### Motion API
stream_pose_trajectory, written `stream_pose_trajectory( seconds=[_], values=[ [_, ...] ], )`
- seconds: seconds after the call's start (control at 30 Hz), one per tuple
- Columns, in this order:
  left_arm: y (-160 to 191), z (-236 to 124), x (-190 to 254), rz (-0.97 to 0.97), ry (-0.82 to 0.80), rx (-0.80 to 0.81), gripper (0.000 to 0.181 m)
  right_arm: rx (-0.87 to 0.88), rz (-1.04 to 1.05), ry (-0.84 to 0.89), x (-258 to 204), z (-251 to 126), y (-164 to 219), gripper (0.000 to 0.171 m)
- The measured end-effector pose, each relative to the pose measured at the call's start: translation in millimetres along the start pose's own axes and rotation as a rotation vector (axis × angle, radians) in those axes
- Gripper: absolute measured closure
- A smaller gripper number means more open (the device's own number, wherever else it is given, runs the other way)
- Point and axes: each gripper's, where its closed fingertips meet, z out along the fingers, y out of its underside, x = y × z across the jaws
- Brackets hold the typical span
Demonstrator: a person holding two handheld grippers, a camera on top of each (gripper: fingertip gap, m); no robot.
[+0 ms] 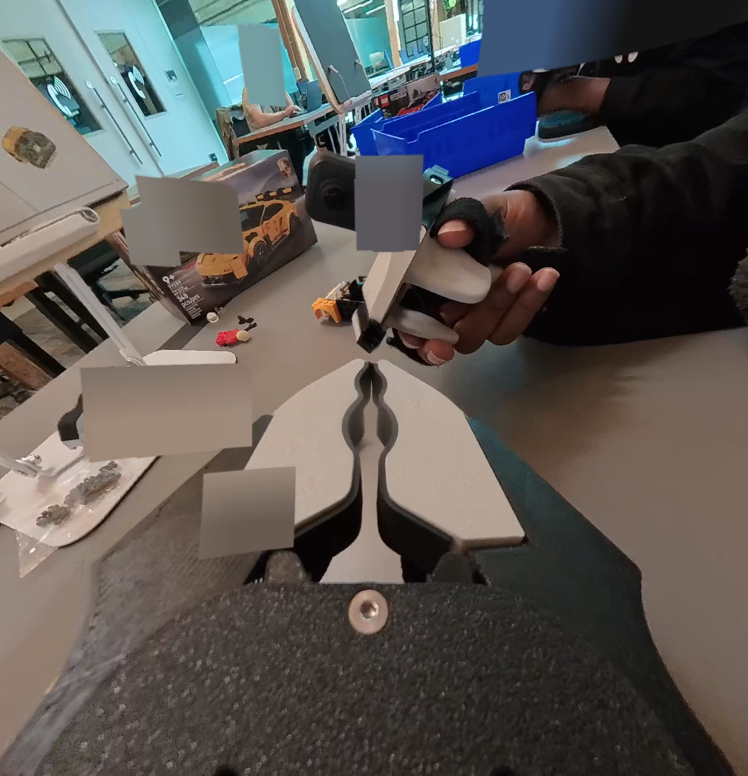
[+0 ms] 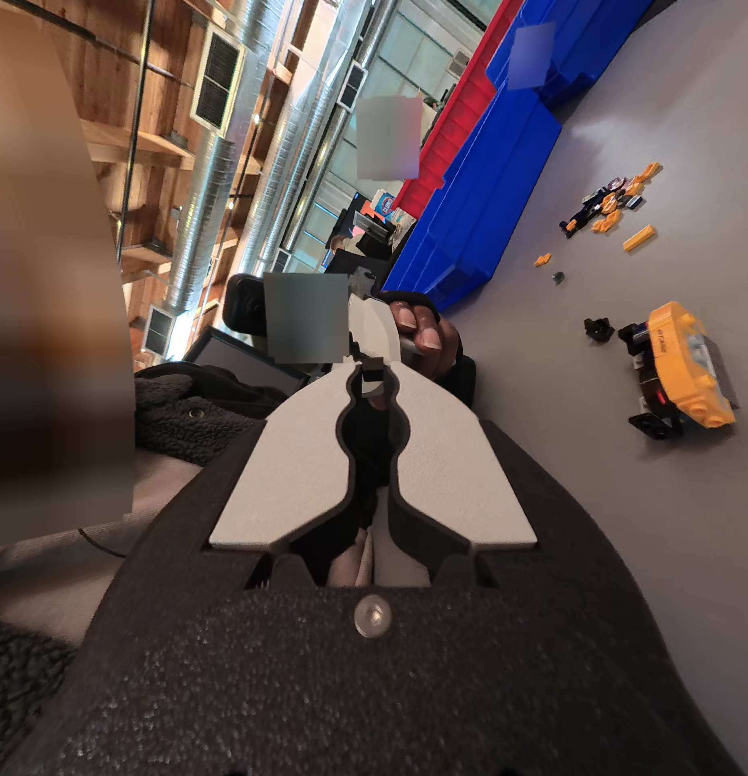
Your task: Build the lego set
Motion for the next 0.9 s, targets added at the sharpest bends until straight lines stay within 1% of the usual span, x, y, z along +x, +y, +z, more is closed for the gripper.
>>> stream_pose_trajectory(
  seconds=[0.1,0.23,0.33,0.4,0.6,0.7,0.77,0.83,0.9],
  values=[
    [1,0,-2,-0.03,-0.004,-0.002,0.181,-0.005,-0.021,0.005,-1,1,1,0.162],
    [1,1,-1,-0.021,0.001,0.004,0.181,-0.018,-0.013,-0.007,-2,1,3,0.162],
    [-2,1,3,0.001,0.02,0.024,0.173,-0.047,-0.011,-0.015,-3,3,8,0.162],
    [-3,2,7,0.021,0.034,0.029,0.17,-0.065,-0.008,-0.014,-3,4,11,0.162],
    [-2,2,10,0.089,0.029,0.019,0.172,-0.083,-0.003,-0.015,-2,5,14,0.162],
    [1,3,8,0.11,0.002,-0.004,0.173,-0.067,0.004,0.006,2,4,11,0.162],
    [3,4,6,0.105,-0.008,-0.018,0.174,-0.047,0.005,0.021,4,2,8,0.165],
    [3,4,3,0.095,-0.02,-0.022,0.173,-0.031,-0.002,0.04,6,1,5,0.165],
    [5,4,0,0.091,-0.04,-0.035,0.174,-0.022,-0.017,0.048,6,0,3,0.161]
  ],
)
